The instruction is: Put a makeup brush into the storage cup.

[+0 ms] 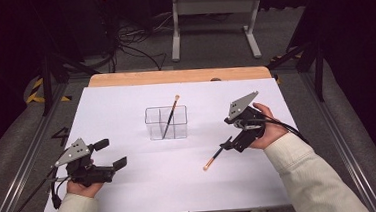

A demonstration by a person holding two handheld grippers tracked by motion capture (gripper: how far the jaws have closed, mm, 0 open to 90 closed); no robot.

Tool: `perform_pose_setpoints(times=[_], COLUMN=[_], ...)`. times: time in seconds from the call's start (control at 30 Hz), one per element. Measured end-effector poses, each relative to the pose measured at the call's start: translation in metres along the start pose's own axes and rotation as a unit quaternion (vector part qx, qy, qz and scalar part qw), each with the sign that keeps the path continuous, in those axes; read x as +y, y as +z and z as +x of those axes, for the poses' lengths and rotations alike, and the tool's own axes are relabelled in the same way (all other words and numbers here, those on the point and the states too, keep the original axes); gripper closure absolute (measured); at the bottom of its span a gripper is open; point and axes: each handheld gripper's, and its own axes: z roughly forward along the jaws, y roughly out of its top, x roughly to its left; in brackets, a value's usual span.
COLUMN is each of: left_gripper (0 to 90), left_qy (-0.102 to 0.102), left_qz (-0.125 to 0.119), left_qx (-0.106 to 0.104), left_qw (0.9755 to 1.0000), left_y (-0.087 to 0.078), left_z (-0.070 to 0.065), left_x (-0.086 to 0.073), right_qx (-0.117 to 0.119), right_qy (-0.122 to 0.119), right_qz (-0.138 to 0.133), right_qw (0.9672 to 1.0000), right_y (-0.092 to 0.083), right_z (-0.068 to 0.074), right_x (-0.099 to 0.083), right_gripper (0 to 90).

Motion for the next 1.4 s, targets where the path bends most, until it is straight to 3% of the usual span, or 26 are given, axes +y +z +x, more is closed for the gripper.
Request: perform_pose_setpoints(times=[0.43,0.6,0.73,1.4], left_gripper=[4.4,4.4,4.4,4.8], left_qy=[0.002,0.002,0.002,-0.002], left_qz=[0.001,0.006,0.007,0.013], left_qx=[0.0,-0.001,-0.001,0.0], left_qw=[1.0,1.0,1.0,0.9999], left_y=[0.001,0.002,0.002,-0.002], left_z=[0.0,0.0,0.0,0.0], left_x=[-0.001,-0.001,-0.001,-0.005], right_qx=[0.002,-0.005,0.005,0.032], right_qy=[-0.017,-0.018,-0.02,-0.025], right_qz=[0.014,0.044,0.059,0.115], right_qw=[0.9998,0.9989,0.9981,0.9926], right_y=[0.011,0.019,0.026,0.054], right_z=[-0.002,-0.003,-0.002,0.0], right_x=[0.002,0.002,0.002,0.001], right_gripper=[6.4,4.5,5.7,9.3])
